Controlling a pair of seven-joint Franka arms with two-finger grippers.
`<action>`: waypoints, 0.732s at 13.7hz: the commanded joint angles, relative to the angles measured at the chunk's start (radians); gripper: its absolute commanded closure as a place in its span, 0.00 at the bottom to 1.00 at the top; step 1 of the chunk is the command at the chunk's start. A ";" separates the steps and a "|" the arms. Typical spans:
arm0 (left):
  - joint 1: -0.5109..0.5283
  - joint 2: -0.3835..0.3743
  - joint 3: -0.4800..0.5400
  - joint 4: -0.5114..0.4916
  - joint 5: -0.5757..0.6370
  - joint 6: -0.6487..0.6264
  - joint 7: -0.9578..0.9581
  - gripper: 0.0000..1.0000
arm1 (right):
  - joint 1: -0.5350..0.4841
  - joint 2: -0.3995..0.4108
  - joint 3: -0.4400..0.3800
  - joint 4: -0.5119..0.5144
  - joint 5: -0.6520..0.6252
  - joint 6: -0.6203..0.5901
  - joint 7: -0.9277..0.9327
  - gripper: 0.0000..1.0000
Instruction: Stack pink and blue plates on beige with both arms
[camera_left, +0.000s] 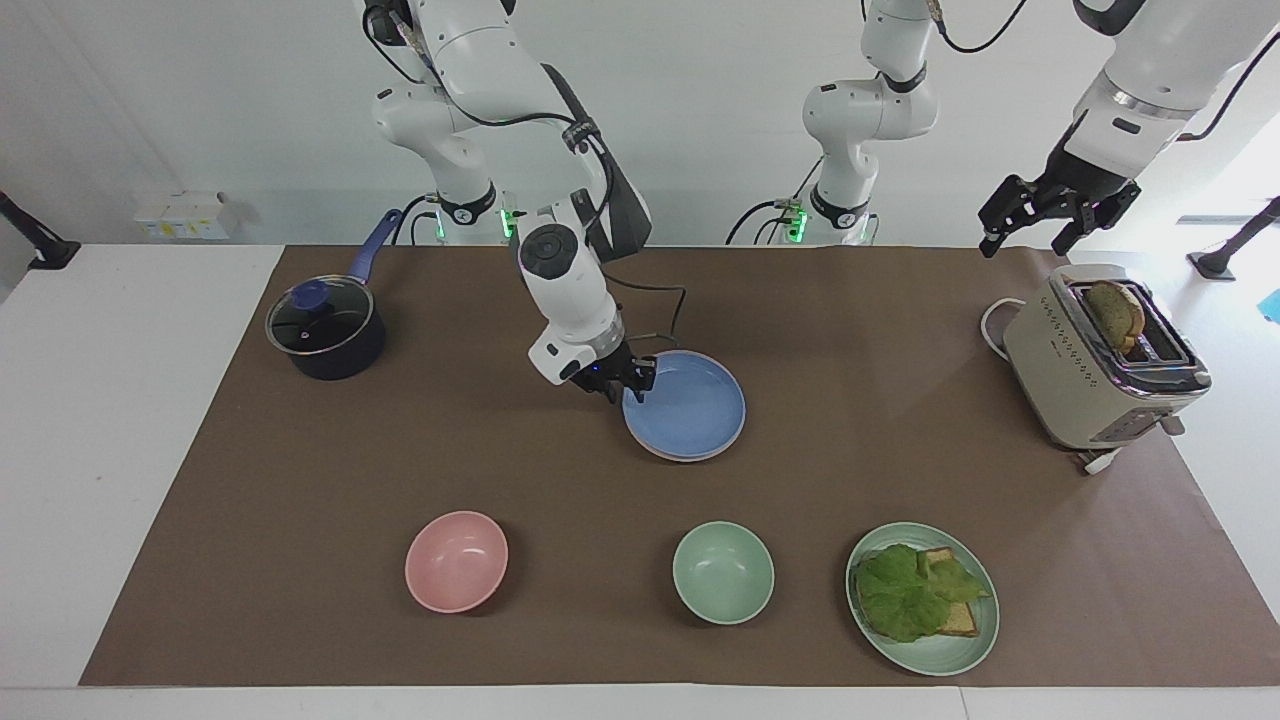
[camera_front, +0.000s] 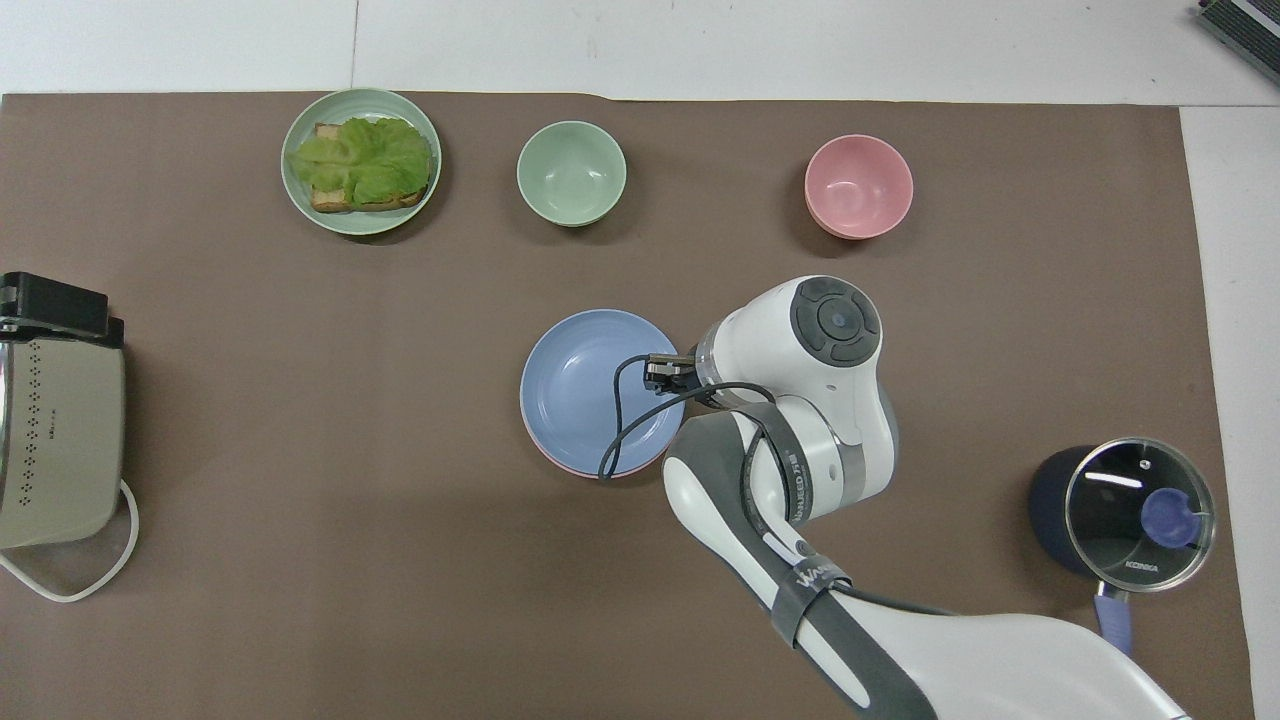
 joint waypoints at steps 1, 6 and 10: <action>0.005 -0.009 -0.004 -0.001 0.016 -0.017 0.003 0.00 | -0.032 -0.053 -0.008 0.011 -0.077 -0.007 -0.018 0.00; 0.005 -0.009 -0.004 -0.001 0.016 -0.017 0.003 0.00 | -0.162 -0.149 -0.005 0.034 -0.246 -0.068 -0.056 0.00; 0.005 -0.008 -0.004 -0.001 0.016 -0.017 0.003 0.00 | -0.265 -0.175 -0.006 0.129 -0.313 -0.218 -0.117 0.00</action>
